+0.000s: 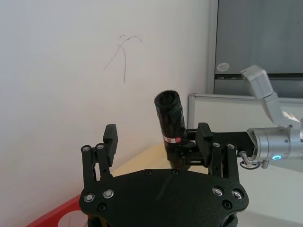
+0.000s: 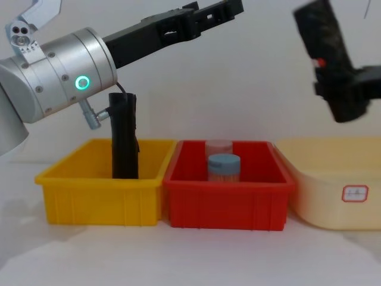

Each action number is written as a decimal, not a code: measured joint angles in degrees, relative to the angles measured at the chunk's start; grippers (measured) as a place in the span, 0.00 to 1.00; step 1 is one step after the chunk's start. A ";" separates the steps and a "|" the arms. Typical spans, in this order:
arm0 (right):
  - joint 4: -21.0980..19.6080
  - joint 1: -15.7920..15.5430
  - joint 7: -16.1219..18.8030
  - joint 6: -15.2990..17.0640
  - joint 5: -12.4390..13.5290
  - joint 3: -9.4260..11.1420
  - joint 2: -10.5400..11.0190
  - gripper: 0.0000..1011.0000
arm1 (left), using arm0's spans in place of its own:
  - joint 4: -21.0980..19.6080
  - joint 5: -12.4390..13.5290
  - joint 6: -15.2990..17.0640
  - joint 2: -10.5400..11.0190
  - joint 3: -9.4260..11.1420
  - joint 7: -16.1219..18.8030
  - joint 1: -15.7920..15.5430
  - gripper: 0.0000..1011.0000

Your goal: Pick up the garbage bag with the one hand and transfer it to the other hand.

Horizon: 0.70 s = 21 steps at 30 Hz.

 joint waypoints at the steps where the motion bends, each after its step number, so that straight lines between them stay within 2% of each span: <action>1: 0.31 -0.05 -0.13 0.16 -0.08 0.25 0.23 0.57 | 0.00 0.00 0.00 0.00 0.00 0.00 0.00 0.99; 10: 4.32 -0.87 -1.46 1.93 -1.25 2.80 2.83 0.58 | 0.00 0.00 0.00 0.00 0.00 0.00 0.00 0.99; 13: 5.31 -1.18 -1.64 2.35 -1.68 3.31 3.56 0.69 | 0.00 0.00 0.00 -0.01 0.00 0.00 0.00 0.99; 14: 5.47 -1.26 -1.65 2.40 -1.73 3.41 3.72 0.69 | 0.00 0.00 0.00 0.00 0.00 0.00 0.00 0.99; 15: 5.61 -1.33 -1.69 2.48 -1.85 3.49 3.85 0.75 | 0.00 0.00 0.00 0.00 0.00 0.00 0.00 0.99; 16: 5.85 -1.49 -1.75 2.59 -2.01 3.71 4.14 0.75 | 0.00 -0.01 0.00 0.00 0.00 0.00 0.00 0.99; 17: 5.91 -1.55 -1.79 2.64 -2.06 3.80 4.23 0.80 | 0.00 0.00 0.00 0.00 0.00 0.00 0.00 0.99; 19: 5.99 -1.70 -1.85 2.73 -2.23 4.01 4.46 0.84 | 0.00 0.00 0.00 0.00 0.00 0.00 0.00 0.99; 21: 5.99 -1.87 -1.86 2.74 -2.37 4.27 4.67 0.92 | 0.00 0.00 0.00 0.00 0.00 0.00 0.00 0.99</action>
